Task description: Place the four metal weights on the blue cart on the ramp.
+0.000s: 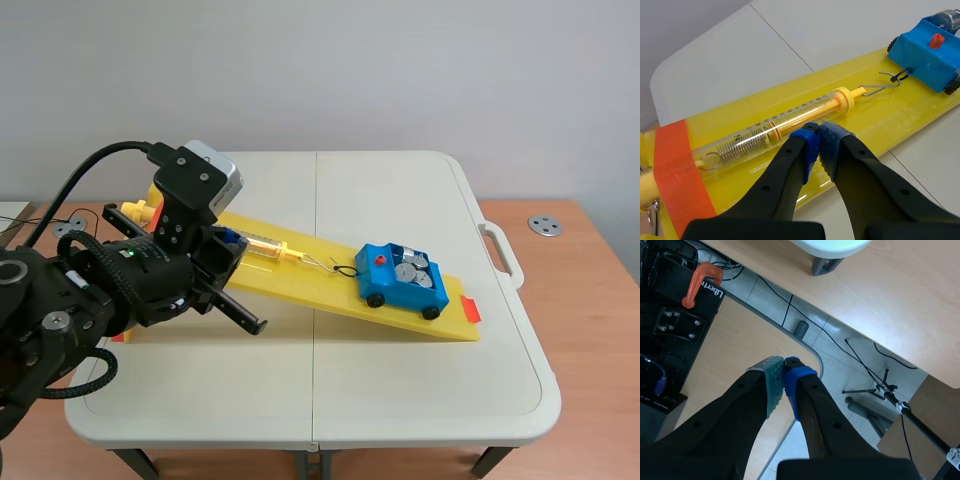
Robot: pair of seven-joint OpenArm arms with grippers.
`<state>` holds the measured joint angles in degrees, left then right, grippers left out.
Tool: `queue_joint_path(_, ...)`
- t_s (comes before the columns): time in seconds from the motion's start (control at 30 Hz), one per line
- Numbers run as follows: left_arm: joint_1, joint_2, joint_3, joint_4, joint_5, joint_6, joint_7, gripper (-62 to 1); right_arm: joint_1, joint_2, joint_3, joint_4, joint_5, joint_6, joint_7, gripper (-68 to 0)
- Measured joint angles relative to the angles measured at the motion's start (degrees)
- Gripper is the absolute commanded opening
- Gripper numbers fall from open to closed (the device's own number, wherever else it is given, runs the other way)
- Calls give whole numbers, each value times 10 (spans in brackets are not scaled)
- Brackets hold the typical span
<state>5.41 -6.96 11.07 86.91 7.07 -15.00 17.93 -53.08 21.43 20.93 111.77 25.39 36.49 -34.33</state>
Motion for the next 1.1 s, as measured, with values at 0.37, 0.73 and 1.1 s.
queue_joint_path(0.37,84,-10,0,135,-73,-2,82,-581,86,0,0,0,0,0,35,-635)
queue_joint_path(0.73,235,-31,0,300,-87,-2,119,-200,199,0,0,0,39,4,47,-301)
queue_joint_path(1.1,312,-30,0,326,-87,8,114,14,263,-14,-8,0,56,-19,56,-14)
